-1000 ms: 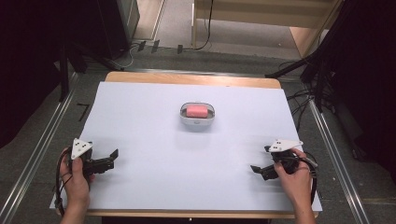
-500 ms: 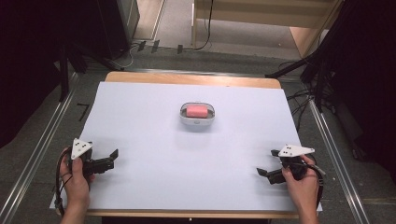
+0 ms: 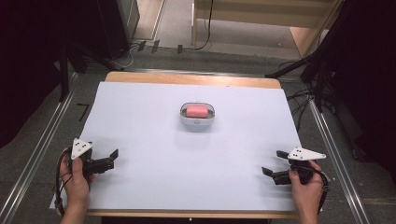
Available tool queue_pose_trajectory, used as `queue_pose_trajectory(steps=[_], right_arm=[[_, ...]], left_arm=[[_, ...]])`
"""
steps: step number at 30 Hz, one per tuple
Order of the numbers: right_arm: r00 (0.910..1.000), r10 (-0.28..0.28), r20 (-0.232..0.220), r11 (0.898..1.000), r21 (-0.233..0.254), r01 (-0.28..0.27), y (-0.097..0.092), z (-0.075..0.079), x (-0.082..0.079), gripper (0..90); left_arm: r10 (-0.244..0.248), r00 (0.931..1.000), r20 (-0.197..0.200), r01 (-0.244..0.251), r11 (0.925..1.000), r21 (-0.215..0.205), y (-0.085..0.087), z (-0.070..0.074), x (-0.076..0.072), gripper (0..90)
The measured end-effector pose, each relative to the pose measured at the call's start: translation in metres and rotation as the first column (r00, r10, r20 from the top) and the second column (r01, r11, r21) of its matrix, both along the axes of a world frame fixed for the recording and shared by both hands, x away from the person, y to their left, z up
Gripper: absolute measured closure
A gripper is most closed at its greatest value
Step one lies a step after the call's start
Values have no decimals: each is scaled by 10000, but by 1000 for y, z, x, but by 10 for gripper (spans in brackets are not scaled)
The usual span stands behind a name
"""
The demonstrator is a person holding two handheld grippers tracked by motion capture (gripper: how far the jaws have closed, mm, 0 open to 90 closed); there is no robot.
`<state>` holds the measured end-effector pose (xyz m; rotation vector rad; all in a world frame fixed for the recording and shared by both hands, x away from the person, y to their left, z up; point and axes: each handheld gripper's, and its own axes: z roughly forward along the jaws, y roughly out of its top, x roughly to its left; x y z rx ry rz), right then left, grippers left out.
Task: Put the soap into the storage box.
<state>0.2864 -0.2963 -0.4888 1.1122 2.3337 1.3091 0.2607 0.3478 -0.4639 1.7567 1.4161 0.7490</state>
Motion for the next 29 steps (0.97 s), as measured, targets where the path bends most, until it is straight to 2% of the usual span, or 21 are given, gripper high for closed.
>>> queue_pose_trajectory(steps=[4,7,10,15,19,29], right_arm=[[10000,-6,-33,10000,-64,5,1,-1,1,62],[10000,-19,-73,10000,83,19,-1,-1,1,67],[10000,-16,-13,9995,321,16,-3,-1,0,135],[10000,-38,52,9995,300,37,-3,-1,0,132],[9998,-152,99,9984,543,146,-6,0,-1,132],[9998,-174,34,9989,446,173,-5,0,0,132]], left_arm=[[5,10000,-11,-5,10000,15,0,0,0,0],[4,10000,-13,-4,10000,20,0,0,0,0],[-1,10000,-41,1,10000,10,0,0,0,0],[1,10000,-47,-1,10000,34,0,0,0,0],[-7,10000,-40,7,10000,28,0,0,0,0],[0,10000,-38,0,10000,-25,0,0,0,0]])
